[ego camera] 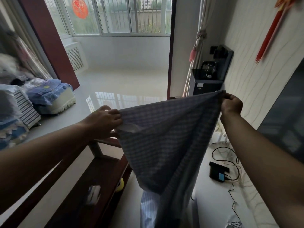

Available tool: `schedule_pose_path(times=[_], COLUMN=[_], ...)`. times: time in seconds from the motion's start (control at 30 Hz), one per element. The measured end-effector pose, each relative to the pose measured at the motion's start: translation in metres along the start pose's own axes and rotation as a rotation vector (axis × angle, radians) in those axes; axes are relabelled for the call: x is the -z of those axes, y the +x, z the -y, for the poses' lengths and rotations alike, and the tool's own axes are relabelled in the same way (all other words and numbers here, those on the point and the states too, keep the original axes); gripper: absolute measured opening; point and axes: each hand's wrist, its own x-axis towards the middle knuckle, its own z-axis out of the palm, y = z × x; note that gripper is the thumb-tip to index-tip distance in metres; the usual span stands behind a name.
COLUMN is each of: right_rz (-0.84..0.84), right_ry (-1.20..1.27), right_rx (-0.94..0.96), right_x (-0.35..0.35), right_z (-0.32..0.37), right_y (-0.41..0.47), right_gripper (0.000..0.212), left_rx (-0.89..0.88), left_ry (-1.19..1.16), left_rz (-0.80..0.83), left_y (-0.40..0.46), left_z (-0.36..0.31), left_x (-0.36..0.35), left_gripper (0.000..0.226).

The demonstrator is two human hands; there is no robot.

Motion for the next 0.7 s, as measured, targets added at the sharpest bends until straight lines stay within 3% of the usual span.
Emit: schedule_pose_path(times=[0.07, 0.23, 0.37, 0.43, 0.6, 0.7], right_rz=[0.027, -0.047, -0.160, -0.208, -0.221, -0.282], right_ry=[-0.010, 0.081, 0.282, 0.274, 0.260, 0.360], right_rx=[0.019, -0.050, -0.199, -0.223, -0.283, -0.332], right_x=[-0.002, -0.004, 0.002, 0.005, 0.011, 0.008], right_z=[-0.003, 0.004, 0.010, 0.008, 0.010, 0.002], right_y=[0.000, 0.009, 0.017, 0.020, 0.011, 0.005], right_gripper=[0.021, 0.019, 0.024, 0.026, 0.028, 0.029], left_rx=[0.040, -0.009, 0.042, 0.058, 0.228, 0.146], left_ry=[-0.006, -0.009, -0.005, -0.050, -0.552, -0.857], left_rz=[-0.054, -0.421, -0.730, -0.795, -0.689, -0.357], left_y=[0.002, 0.004, 0.009, 0.012, 0.016, 0.015], left_z=[0.003, 0.015, 0.002, -0.014, -0.048, -0.040], left_x=[0.005, 0.014, 0.021, 0.034, 0.077, 0.099], left_gripper=[0.047, 0.008, 0.010, 0.010, 0.017, 0.017])
